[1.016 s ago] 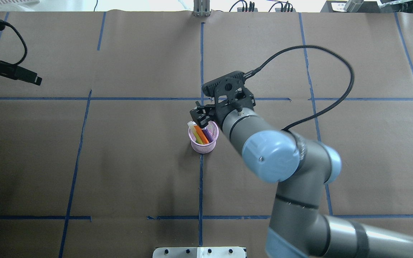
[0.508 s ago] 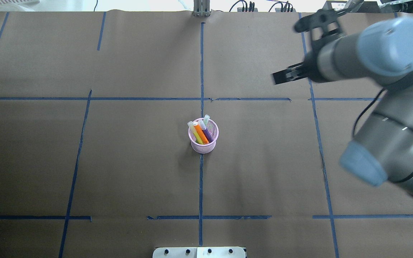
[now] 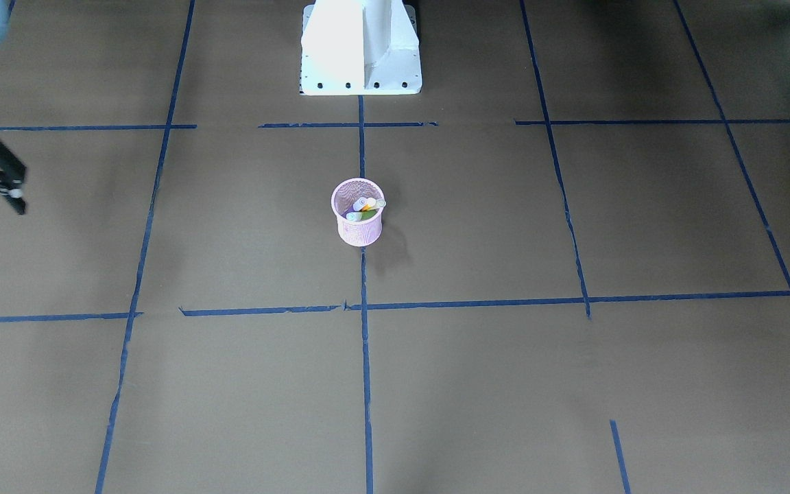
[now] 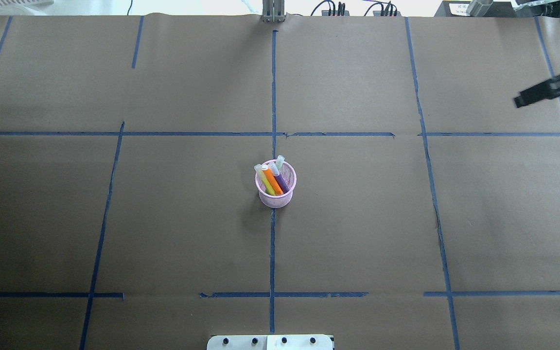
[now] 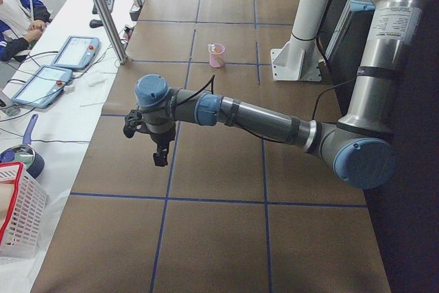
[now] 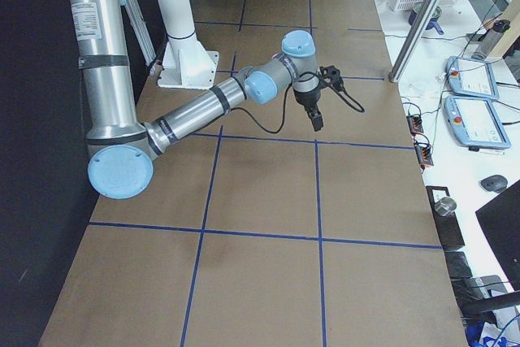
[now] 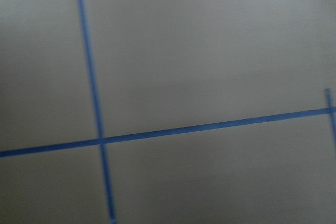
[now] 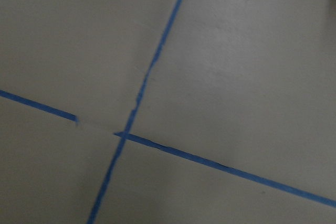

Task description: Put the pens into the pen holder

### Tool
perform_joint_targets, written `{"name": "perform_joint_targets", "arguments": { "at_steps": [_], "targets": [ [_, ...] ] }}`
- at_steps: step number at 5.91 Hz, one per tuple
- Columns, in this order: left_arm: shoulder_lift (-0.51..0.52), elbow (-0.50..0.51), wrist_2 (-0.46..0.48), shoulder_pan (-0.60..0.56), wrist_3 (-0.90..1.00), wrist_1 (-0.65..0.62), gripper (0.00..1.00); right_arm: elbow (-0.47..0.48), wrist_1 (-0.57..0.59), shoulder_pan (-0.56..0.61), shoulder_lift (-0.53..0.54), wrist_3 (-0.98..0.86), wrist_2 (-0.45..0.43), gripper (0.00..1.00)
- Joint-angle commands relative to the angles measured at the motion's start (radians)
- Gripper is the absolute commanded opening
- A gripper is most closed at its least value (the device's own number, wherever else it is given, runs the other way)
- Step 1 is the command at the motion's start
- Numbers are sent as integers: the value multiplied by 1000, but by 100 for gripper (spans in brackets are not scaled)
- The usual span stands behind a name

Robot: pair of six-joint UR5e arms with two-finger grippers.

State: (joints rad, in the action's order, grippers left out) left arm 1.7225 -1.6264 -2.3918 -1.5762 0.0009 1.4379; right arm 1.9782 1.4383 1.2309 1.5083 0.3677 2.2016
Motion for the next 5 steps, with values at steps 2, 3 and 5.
{"name": "perform_joint_targets", "arguments": {
  "at_steps": [2, 3, 5],
  "targets": [
    [-108, 86, 0, -48, 24, 68, 100, -146, -44, 179, 198, -97, 149, 100],
    [-130, 86, -3, -48, 21, 106, 100, -166, -44, 179, 204, -95, 148, 100],
    [-130, 89, -1, -48, 24, 108, 100, -250, -47, 223, 222, -107, 173, 100]
  ]
}}
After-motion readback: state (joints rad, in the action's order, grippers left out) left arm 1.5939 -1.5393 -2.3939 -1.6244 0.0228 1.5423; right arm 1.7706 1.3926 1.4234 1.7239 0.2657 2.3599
